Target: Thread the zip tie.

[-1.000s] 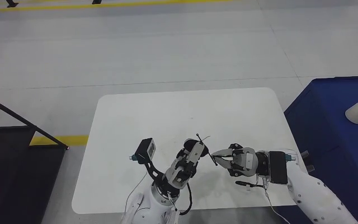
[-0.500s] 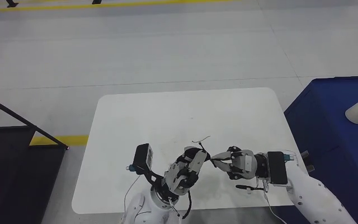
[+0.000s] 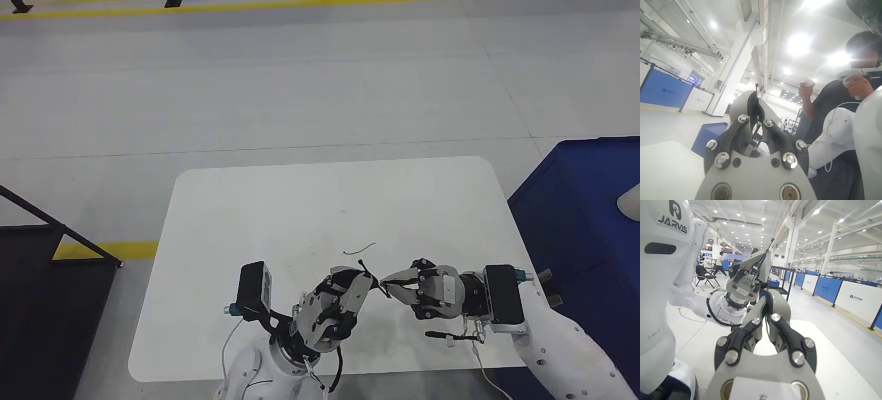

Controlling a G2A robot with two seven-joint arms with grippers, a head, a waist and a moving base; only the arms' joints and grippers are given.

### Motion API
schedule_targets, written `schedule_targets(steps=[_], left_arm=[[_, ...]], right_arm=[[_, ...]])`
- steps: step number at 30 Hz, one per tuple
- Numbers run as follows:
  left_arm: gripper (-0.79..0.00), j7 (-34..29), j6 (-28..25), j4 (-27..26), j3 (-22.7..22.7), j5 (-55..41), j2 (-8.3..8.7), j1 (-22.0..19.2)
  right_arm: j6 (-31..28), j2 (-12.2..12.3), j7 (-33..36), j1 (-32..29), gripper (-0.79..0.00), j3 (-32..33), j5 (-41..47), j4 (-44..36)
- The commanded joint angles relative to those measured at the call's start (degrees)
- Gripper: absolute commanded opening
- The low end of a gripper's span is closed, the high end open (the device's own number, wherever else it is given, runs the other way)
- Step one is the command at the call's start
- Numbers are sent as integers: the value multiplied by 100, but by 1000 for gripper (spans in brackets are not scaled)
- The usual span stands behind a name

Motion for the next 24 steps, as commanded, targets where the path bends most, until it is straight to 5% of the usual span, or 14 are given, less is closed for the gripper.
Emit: schedule_targets(steps=[1, 14, 24], left_arm=[[-785, 94, -10, -2, -19, 220, 13, -22], [-785, 974, 10, 154, 11, 1417, 81, -134], [-785, 1182, 229, 273, 129, 1389, 128, -181]], right_arm=[[-7, -13, 44, 1, -785, 0, 39, 1], [-45, -97, 191, 30, -785, -87, 116, 108], [-45, -126, 243, 31, -785, -78, 148, 126]])
